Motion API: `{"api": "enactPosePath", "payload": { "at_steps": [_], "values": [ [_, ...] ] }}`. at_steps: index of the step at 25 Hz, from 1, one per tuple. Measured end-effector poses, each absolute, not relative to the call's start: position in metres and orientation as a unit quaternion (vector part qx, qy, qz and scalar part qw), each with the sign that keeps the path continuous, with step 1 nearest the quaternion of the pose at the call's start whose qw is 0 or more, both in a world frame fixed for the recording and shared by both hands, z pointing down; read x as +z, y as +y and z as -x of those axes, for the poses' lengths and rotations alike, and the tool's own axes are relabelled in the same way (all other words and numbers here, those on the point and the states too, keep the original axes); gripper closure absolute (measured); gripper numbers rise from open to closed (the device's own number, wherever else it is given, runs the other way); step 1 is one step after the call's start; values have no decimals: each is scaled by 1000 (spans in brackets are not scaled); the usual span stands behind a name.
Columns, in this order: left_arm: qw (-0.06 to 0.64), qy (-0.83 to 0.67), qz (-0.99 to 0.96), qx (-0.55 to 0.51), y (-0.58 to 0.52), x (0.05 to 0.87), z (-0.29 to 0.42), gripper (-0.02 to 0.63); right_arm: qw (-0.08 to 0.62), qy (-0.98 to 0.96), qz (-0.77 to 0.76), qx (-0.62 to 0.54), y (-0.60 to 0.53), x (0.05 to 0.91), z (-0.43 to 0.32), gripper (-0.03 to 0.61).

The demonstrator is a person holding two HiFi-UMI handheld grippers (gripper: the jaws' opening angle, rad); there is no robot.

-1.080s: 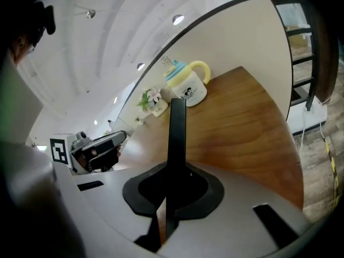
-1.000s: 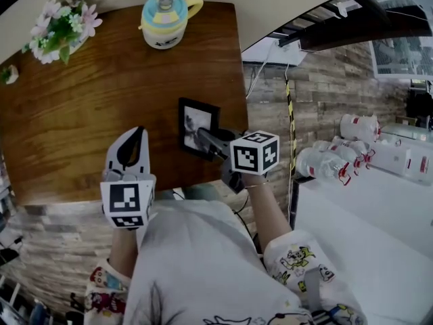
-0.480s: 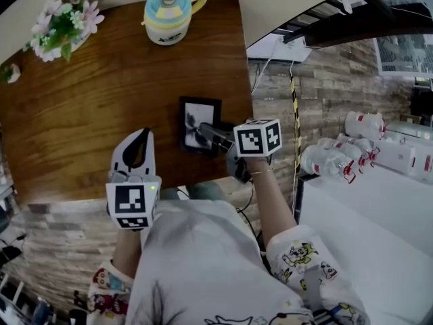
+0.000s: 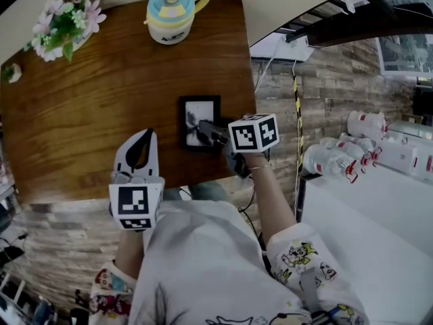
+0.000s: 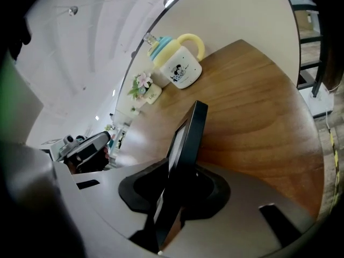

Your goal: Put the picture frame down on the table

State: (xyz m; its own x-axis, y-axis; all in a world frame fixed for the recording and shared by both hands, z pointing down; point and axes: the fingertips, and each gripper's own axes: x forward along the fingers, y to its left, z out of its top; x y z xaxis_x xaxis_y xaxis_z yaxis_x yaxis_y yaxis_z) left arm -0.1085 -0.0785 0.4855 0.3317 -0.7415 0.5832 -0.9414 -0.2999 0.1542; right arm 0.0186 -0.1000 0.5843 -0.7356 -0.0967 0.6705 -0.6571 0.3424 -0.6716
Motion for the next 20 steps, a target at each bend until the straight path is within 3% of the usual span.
{"api": "enactPosePath", "payload": {
  "at_steps": [20],
  "values": [
    [247, -537, -779, 211, -74, 493, 114, 611, 352, -792, -285, 409, -101, 603, -10, 368]
  ]
}}
